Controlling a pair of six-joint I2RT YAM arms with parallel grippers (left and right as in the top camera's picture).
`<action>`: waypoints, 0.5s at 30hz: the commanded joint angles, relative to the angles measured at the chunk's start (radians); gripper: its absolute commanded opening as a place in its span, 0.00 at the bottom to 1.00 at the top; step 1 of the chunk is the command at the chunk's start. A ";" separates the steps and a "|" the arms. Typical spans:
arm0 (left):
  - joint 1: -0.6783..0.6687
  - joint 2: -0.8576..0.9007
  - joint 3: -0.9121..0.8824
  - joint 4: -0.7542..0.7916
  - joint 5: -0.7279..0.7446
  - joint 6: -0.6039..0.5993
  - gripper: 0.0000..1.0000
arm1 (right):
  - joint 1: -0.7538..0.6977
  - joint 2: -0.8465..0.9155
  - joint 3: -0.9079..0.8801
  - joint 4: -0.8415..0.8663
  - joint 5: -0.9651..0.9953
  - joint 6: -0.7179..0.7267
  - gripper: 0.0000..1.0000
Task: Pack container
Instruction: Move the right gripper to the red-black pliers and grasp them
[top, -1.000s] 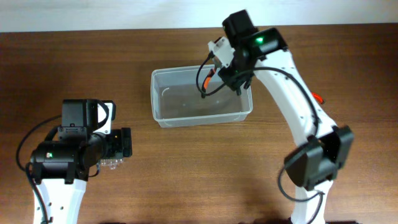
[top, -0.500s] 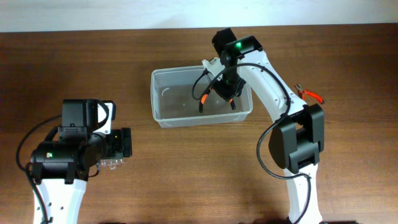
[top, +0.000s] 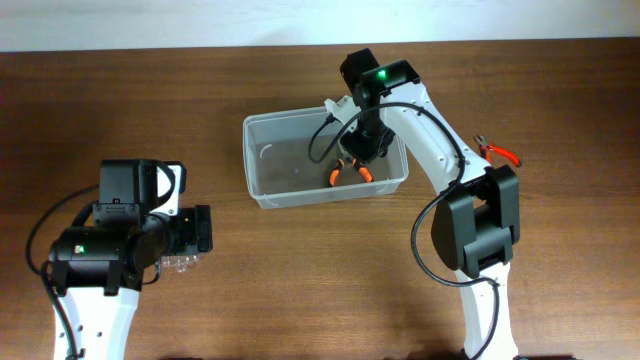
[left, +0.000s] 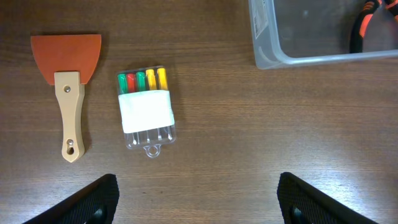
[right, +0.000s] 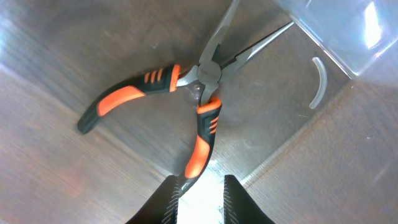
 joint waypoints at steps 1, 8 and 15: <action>-0.005 -0.005 -0.004 0.001 -0.008 0.010 0.84 | -0.008 -0.005 0.060 -0.032 0.014 0.002 0.25; -0.005 -0.005 -0.004 0.003 -0.045 0.017 0.87 | -0.098 -0.135 0.349 -0.178 0.029 0.033 0.91; -0.005 -0.005 -0.004 0.021 -0.044 0.017 0.87 | -0.380 -0.347 0.447 -0.287 0.051 0.223 0.99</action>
